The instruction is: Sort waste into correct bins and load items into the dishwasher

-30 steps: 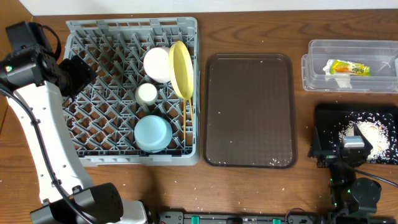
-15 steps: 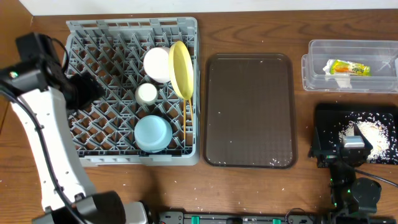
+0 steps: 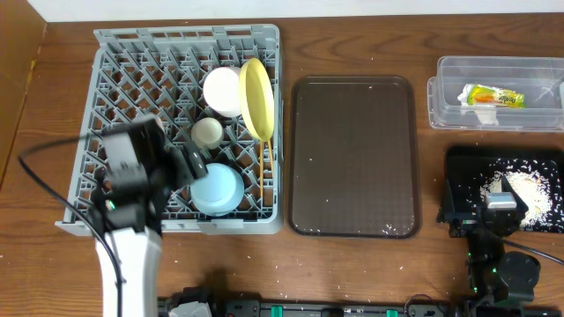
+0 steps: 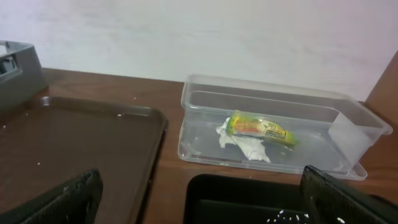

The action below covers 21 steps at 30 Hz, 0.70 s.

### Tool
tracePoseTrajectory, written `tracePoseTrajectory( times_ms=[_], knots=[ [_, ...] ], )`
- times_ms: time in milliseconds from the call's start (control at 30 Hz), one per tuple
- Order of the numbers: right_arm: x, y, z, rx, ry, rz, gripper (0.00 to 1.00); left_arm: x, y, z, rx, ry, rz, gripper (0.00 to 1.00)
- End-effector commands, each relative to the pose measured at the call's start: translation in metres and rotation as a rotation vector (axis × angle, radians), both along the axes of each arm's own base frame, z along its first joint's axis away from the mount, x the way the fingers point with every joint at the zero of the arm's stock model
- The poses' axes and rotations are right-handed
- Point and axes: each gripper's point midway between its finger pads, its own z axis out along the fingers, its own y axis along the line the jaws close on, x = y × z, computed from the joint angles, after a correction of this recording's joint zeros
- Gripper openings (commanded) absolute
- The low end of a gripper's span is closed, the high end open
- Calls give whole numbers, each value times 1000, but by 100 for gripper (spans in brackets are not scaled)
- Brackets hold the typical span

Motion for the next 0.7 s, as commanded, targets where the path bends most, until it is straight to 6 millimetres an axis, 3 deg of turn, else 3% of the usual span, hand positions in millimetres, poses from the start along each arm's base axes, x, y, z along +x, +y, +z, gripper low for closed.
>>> tracePoseTrajectory(
  times_ms=[0, 300, 667],
  knots=[
    [0, -2, -1, 1, 0, -7, 99, -17, -8, -22, 12, -20, -43, 98],
    [0, -2, -1, 0, 0, -7, 99, -46, -13, -67, 34, -125, -43, 98],
    [0, -2, -1, 1, 0, -7, 99, -38, -31, -92, 8, -365, -106, 98]
  ],
)
